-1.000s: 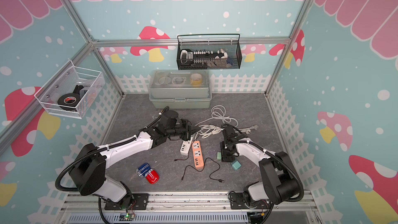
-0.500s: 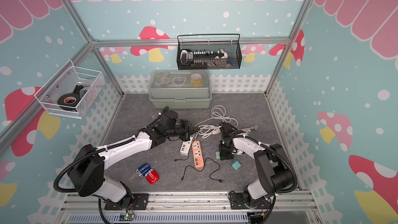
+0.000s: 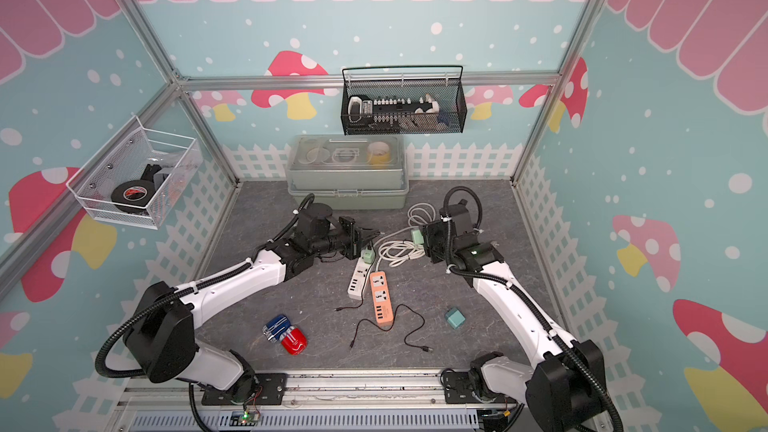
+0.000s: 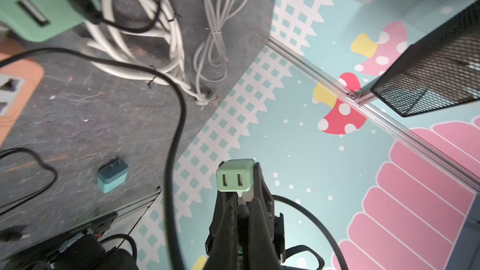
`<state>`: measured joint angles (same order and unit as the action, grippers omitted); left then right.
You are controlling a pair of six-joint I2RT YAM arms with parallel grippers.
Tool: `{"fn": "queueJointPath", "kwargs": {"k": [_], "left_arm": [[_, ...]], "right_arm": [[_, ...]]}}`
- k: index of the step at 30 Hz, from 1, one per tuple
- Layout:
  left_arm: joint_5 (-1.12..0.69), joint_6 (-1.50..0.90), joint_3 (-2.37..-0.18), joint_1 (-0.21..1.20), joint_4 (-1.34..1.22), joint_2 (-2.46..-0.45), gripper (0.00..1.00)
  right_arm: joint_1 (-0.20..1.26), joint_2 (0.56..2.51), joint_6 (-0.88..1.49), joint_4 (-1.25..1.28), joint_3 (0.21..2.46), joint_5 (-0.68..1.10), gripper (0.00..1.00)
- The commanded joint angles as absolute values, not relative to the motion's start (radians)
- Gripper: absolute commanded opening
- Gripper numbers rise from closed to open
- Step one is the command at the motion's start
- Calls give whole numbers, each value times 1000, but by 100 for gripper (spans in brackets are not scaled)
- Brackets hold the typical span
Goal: Charge the electric shaver
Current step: Pick up the plug from the center of the board, then insert the charging cable into the plug.
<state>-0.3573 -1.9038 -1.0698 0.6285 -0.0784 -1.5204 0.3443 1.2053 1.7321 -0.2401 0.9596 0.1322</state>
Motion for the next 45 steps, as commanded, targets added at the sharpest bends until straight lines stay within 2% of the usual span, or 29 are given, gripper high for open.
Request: {"fn": "queueJointPath", "kwargs": {"k": [1, 7, 14, 25, 45], "left_arm": [[-305, -1861, -1111, 623, -200, -1511, 0], [-221, -1850, -1087, 635, -353, -1518, 0], [-161, -1819, -1062, 646, -461, -1540, 0], [-156, -1796, -1089, 663, -532, -1617, 0], [-159, -1746, -1116, 663, -490, -1635, 0]], "right_arm": [[333, 1233, 1615, 104, 936, 227, 0], [331, 1283, 1734, 554, 847, 254, 0], [333, 1330, 1832, 694, 805, 253, 0], [344, 1356, 1873, 684, 816, 267, 0], [393, 1368, 1870, 607, 803, 258, 0]]}}
